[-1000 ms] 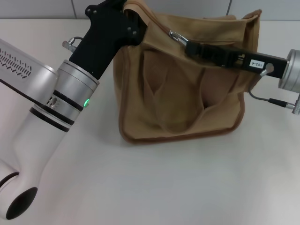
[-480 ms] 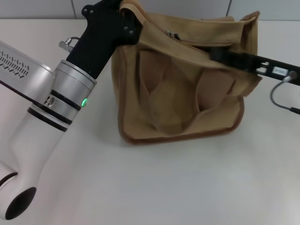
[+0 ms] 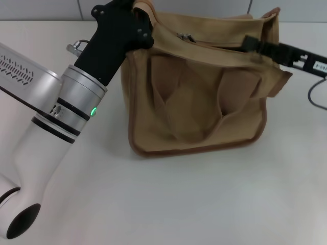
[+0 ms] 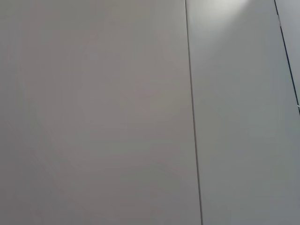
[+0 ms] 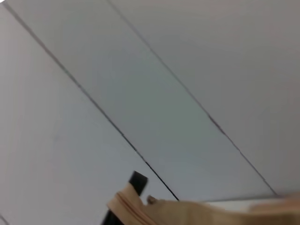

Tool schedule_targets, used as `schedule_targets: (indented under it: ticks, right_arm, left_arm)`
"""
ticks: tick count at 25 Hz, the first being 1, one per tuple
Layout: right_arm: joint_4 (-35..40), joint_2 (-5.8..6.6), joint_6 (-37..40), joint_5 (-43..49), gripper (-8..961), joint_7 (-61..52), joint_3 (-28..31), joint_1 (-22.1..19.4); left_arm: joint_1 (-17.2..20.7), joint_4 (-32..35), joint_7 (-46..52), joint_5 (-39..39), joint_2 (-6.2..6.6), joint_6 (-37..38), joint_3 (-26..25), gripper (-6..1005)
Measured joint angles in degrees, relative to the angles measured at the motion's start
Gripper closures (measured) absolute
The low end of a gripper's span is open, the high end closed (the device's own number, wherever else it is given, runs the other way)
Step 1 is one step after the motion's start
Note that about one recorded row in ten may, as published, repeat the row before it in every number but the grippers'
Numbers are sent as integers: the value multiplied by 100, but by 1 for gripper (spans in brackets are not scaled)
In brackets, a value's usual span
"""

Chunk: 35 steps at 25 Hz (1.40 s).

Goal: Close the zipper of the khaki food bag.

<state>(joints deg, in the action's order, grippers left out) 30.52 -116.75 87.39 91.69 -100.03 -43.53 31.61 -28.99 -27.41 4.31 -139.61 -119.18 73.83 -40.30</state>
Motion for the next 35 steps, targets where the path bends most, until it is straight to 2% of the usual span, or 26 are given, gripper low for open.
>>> schedule_targets:
  ticks: [2,3,4,5,7,8,9,12,15,17,18,21,22,23,27,29,35]
  right_arm:
    - [450,-124,12,-19,841,184,19,18]
    - [450,-124,12,-19,834,184,19,18]
    - [845,-208,24,-86,827,252,53,5]
    - [845,-208,24,-86,819,252,53,5]
    - [1371,-237,42,-213,804,288,34,-45]
    - [1371,-237,42,-213,782,288,34,-45]
    - [1720,-237,67,-209,760,334,-2,-72]
    - [2163,-252,86,-96,694,617,-122,-142]
    - [2249,-273,55,-62,610,984,-274,-199]
    - [1911,-278,17,-131,554,1884,-497,-248]
    - [1911,-278,17,-131,543,1884,-497,-248]
    - [1218,-279,37,-504,511,3133,-562,-282]
    - [805,-286,47,-807,500,3898,-564,-330]
    - [805,-286,47,-807,490,3898,-564,-330]
    - [-56,-296,49,-1541,447,5255,-573,-343]
    - [-145,-296,49,-1575,425,5402,-578,-307]
    - [-453,-303,-12,-1610,458,5913,-830,-60]
  left_arm:
    - [6,-1,0,-16,0,0,10,959]
    - [6,-1,0,-16,0,0,10,959]
    - [6,-2,0,-16,0,0,15,959]
    - [6,-2,0,-14,0,0,18,959]
    - [8,-2,0,-6,0,0,20,958]
    - [8,-4,0,-4,0,0,21,958]
    - [9,-6,0,-3,0,0,21,958]
    - [15,-10,0,1,0,-2,22,958]
    - [14,-17,0,1,0,-7,22,957]
    - [14,-28,0,-1,0,-9,22,957]
    - [14,-28,0,-1,0,-9,22,957]
    - [9,-30,0,-13,0,-10,24,956]
    - [10,-39,0,-21,0,-10,28,956]
    - [10,-39,0,-21,0,-10,28,956]
    - [20,-55,0,-26,0,-10,31,955]
    - [18,-58,0,-26,0,-10,31,955]
    - [15,-73,0,-30,0,-10,36,954]
